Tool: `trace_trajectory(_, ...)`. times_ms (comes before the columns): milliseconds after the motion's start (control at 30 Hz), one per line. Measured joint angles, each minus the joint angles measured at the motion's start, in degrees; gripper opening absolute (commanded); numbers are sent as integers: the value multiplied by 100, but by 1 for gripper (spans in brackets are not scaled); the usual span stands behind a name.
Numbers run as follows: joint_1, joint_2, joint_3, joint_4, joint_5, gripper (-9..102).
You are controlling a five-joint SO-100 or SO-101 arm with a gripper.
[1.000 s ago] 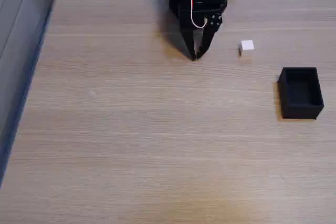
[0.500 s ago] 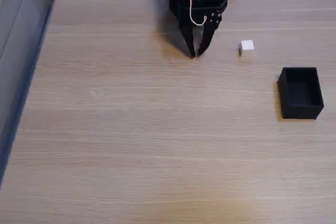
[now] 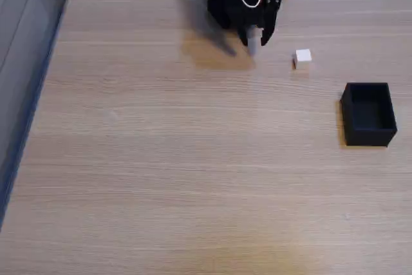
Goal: Pick a white block and place it in the black box.
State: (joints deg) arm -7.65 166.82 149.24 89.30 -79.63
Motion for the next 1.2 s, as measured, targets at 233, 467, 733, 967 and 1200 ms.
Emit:
trace_trajectory(233, -738, -404, -510, 396, 571, 26)
trace_trajectory(467, -1397, -765, -721, 88, 844, 26)
trace_trajectory(733, -2074, -1494, -870, -563, 2109, 21)
trace_trajectory(967, -2171, -2268, -967, -800, 2584, 21)
trace_trajectory(1200, -2171, -2769, -1072, -712, 2109, 26)
